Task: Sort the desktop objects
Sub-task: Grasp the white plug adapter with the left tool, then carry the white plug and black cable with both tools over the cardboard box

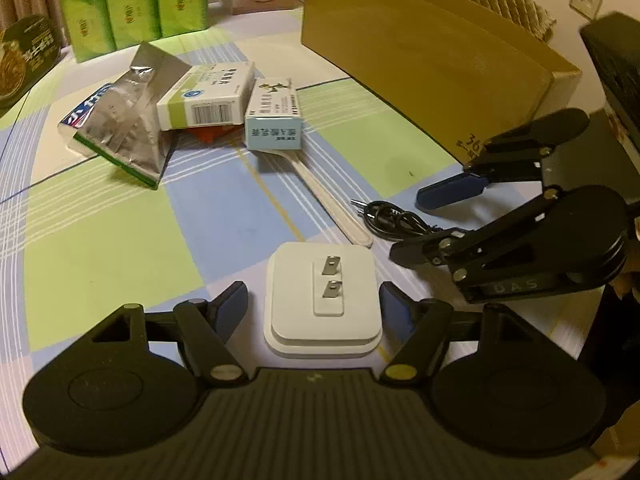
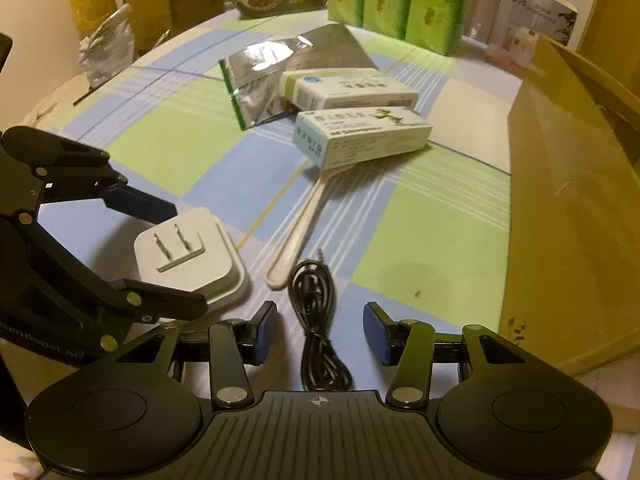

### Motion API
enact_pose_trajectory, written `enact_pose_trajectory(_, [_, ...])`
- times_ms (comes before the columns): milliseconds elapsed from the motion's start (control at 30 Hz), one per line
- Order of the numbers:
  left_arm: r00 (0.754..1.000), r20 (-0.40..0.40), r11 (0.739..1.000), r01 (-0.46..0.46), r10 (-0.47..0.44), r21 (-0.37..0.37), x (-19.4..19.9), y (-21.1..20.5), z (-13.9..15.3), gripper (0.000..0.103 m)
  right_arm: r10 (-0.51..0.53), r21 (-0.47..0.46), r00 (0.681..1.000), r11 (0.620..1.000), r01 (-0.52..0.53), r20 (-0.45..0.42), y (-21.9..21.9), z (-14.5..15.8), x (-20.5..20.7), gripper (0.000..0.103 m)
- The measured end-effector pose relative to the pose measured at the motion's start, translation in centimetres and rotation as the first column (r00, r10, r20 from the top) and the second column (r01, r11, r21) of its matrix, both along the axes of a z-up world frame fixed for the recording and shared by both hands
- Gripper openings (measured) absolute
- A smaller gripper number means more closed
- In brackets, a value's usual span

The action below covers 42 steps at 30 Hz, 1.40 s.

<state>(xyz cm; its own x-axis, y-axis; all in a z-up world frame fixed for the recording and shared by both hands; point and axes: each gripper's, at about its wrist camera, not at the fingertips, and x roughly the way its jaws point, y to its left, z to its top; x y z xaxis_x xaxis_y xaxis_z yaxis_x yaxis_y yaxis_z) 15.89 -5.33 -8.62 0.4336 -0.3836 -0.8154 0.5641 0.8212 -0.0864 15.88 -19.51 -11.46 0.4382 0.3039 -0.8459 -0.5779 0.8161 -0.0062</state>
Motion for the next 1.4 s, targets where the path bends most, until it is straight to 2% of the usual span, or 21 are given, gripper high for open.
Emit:
enact_pose_trajectory(67, [1.0,-0.002,0.999,0.015,-0.015,0.035,-0.2,-0.5,-0.3,0.066,0.007,-0.002,1.0,1.0,-0.007,0.002,0.1,0.0,0.0,0.042])
enact_pose_trajectory(133, [1.0,0.018,0.997,0.024,-0.026,0.069,-0.5,-0.9,-0.5,0.061,0.006,0.007,1.0,1.0,-0.005,-0.008,0.0,0.0,0.0,0.033])
enact_pose_trajectory(167, [0.999,0.023,0.997,0.024,-0.026,0.078,-0.6,-1.0,-0.5,0.061,0.005,0.01,1.0,1.0,-0.005,-0.012,0.0,0.0,0.0,0.031])
enact_pose_trajectory(233, [1.0,0.021,0.997,0.017,-0.019,0.076,-0.6,-0.9,-0.6,0.06,0.005,0.013,1.0,1.0,-0.004,-0.015,0.1,0.0,0.0,0.019])
enact_pose_trajectory(267, [1.0,0.02,0.997,0.016,-0.018,0.076,-0.6,-0.9,-0.6,0.06,0.003,0.011,1.0,1.0,-0.003,-0.014,0.1,0.1,-0.1,0.017])
enact_pose_trajectory(433, [1.0,0.028,0.998,0.012,-0.014,0.06,-0.7,-0.6,-0.1,0.06,-0.004,0.013,1.0,1.0,0.004,0.016,0.0,0.5,-0.4,0.015])
enact_pose_trajectory(867, [0.994,0.109,1.0,-0.009,0.007,0.02,-0.6,-1.7,3.3,0.06,-0.098,0.132,0.983,0.988,0.078,0.158,-1.4,5.6,-1.4,0.015])
enact_pose_trajectory(1167, [0.981,0.189,0.997,-0.022,0.037,-0.077,-1.6,-3.3,7.6,0.06,-0.236,0.239,0.932,0.956,0.172,0.274,-5.2,9.7,-3.7,0.015])
enact_pose_trajectory(1400, [0.974,0.227,0.995,0.001,0.021,-0.095,-2.8,-5.7,9.3,0.06,-0.338,0.302,0.885,0.922,0.242,0.322,-9.3,12.3,-5.2,0.015])
